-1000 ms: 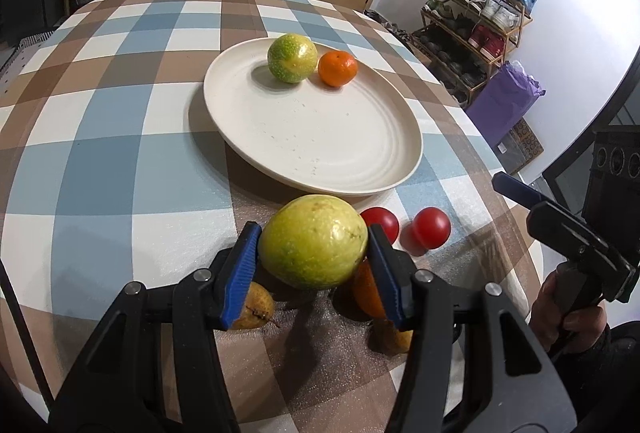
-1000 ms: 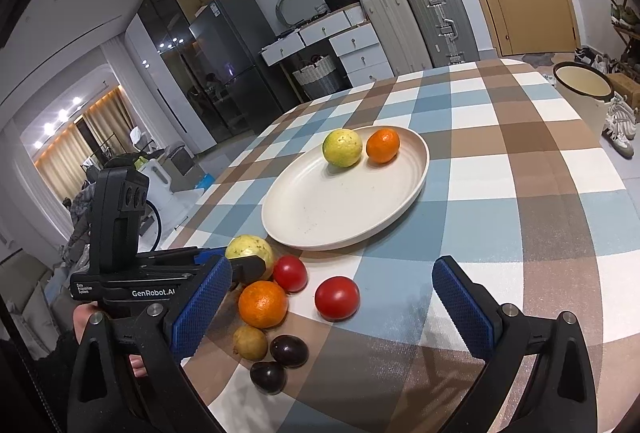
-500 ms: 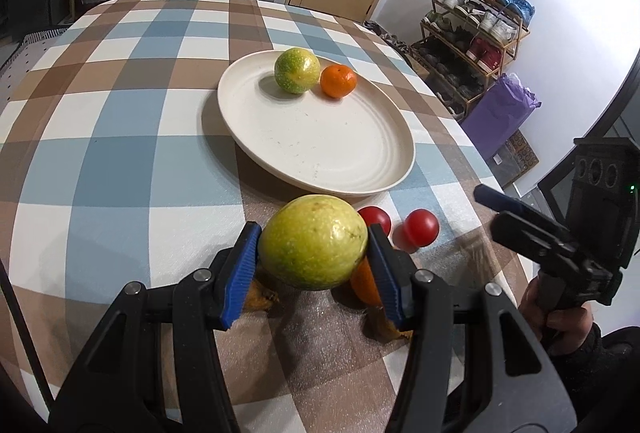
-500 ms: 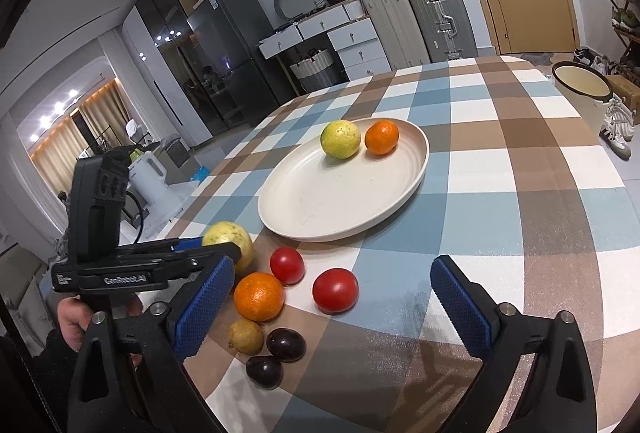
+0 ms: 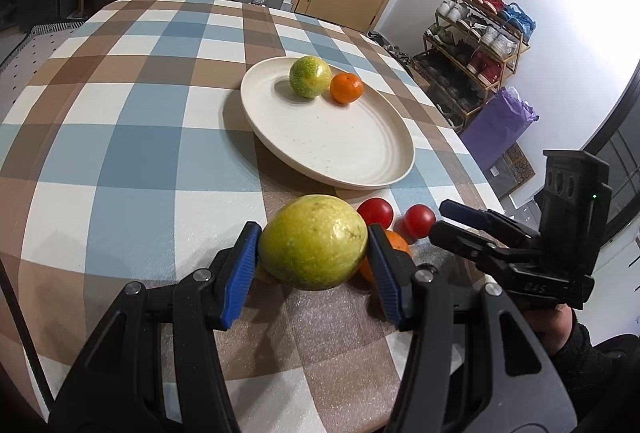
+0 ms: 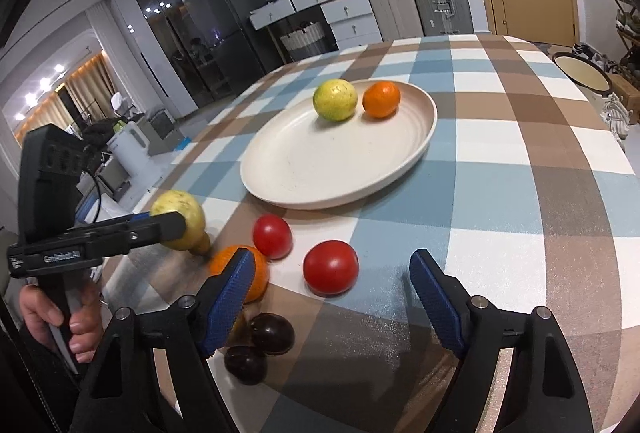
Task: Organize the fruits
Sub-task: 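Grasp the second green fruit with the left gripper while the right gripper grasps a red tomato, then carry the green fruit and tomato onto the plate and open both grippers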
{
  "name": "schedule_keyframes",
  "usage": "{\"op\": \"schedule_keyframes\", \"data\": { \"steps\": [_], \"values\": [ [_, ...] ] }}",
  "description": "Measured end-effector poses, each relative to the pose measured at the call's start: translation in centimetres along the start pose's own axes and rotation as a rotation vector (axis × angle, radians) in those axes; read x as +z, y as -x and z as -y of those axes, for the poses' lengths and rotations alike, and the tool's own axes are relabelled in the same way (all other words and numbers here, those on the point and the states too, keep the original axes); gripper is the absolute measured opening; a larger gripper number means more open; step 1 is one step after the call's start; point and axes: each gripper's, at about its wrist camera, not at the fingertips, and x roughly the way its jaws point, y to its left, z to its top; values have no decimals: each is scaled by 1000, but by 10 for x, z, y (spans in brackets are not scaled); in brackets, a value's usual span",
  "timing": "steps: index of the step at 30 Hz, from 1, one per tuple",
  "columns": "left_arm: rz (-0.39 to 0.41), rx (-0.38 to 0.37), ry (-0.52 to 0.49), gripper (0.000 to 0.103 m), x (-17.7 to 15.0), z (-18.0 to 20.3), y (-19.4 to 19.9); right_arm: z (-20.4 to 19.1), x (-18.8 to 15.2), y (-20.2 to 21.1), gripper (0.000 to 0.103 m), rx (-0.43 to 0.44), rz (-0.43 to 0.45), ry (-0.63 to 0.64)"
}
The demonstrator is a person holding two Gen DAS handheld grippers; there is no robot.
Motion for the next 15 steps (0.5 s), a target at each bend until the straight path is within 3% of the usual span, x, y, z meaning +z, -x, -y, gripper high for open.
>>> {"op": "schedule_keyframes", "data": {
  "steps": [3, 5, 7, 10, 15],
  "values": [
    [2, -2, 6, 51, -2, -3, 2, 0, 0, -5, 70, -5, -17, 2],
    [5, -2, 9, 51, -3, -4, 3, 0, 0, -8, 54, 10, -27, -3],
    [9, -8, 13, 51, -3, -5, 4, 1, 1, -12, 50, -9, -40, -4],
    [16, -8, 18, 51, -3, -7, 6, 1, 1, -16, 33, -7, -57, -5],
    [21, -8, 23, 51, -2, -7, 8, 2, 0, -15, 32, -6, -55, -16]
  ]
}}
